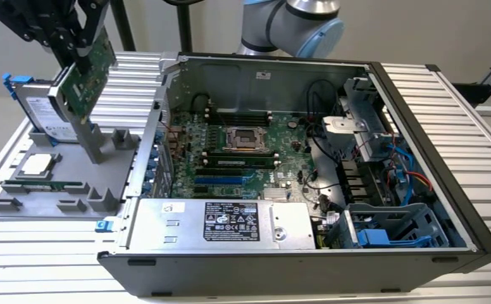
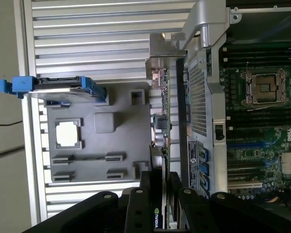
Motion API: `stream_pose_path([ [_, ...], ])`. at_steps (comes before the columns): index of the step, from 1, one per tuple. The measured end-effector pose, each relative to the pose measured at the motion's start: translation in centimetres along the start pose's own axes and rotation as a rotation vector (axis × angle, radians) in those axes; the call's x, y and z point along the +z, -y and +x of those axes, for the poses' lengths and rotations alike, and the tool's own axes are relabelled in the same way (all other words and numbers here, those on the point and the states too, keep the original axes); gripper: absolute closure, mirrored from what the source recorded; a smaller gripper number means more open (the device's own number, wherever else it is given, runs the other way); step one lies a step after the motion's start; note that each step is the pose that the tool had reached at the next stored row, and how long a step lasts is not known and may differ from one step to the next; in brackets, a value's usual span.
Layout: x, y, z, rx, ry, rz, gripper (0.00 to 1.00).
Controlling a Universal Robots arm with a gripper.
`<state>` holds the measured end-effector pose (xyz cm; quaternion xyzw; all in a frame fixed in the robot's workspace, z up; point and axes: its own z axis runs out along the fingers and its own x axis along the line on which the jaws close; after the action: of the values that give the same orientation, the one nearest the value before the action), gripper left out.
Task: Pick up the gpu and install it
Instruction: 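Pick up the gpu and move the gpu toward the slot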
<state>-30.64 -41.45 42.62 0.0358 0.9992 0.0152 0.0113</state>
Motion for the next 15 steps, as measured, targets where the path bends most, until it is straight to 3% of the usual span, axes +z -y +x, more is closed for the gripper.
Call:
stream_pose_path([
  [15,0.04,-0.12,-1.63,0.0,0.0,0.0,1.0],
])
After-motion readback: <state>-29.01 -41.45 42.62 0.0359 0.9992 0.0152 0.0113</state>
